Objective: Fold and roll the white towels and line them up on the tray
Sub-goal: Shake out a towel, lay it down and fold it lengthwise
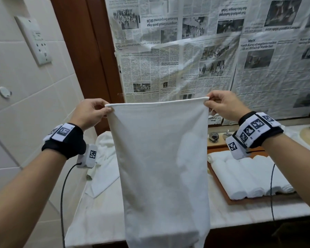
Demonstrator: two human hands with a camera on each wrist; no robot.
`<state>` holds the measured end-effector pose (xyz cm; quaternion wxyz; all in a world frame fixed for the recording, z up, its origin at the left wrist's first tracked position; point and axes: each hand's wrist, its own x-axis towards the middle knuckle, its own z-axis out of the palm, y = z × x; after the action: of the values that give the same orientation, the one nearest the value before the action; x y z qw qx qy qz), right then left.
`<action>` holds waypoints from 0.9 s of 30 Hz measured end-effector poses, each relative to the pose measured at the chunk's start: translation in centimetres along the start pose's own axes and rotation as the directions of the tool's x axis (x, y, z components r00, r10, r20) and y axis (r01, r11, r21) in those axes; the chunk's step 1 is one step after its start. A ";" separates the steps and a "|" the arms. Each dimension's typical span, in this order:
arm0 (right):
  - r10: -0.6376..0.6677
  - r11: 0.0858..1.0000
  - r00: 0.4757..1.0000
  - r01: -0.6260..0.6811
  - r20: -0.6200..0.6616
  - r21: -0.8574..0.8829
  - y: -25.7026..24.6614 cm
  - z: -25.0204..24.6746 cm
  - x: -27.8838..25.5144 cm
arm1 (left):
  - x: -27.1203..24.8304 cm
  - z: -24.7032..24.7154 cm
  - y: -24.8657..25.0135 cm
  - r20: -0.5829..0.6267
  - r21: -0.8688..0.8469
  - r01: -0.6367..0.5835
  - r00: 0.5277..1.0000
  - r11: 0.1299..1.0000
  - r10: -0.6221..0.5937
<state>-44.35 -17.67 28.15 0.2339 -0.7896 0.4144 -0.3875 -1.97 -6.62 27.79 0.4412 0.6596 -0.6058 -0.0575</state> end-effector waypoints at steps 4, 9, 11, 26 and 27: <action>0.045 0.999 0.999 -0.045 -0.018 0.013 0.4 1.0 0.5 | 0.6 0.2 -0.9 0.015 0.066 -0.036 0.999 0.997 0.035; 0.054 0.998 0.997 -0.054 -0.053 -0.009 0.9 1.9 1.5 | 1.4 0.3 -1.9 0.051 0.188 -0.100 0.994 0.977 0.092; 0.054 0.998 0.996 -0.056 -0.065 -0.031 1.3 2.4 1.6 | 1.4 0.8 -2.4 0.058 0.222 -0.116 0.993 0.968 0.106; 0.310 0.950 0.950 -0.309 0.047 -0.036 14.3 10.9 6.7 | 4.7 11.5 -12.2 0.175 0.205 0.126 0.971 0.971 -0.163; 0.333 0.943 0.941 -0.332 0.066 -0.028 15.5 11.5 7.3 | 5.2 12.5 -13.0 0.181 0.212 0.147 0.966 0.966 -0.186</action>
<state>-39.79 -31.71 13.74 0.3038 -0.7233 0.5365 -0.3111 1.41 -19.03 14.13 0.3046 0.7397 -0.5917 -0.1001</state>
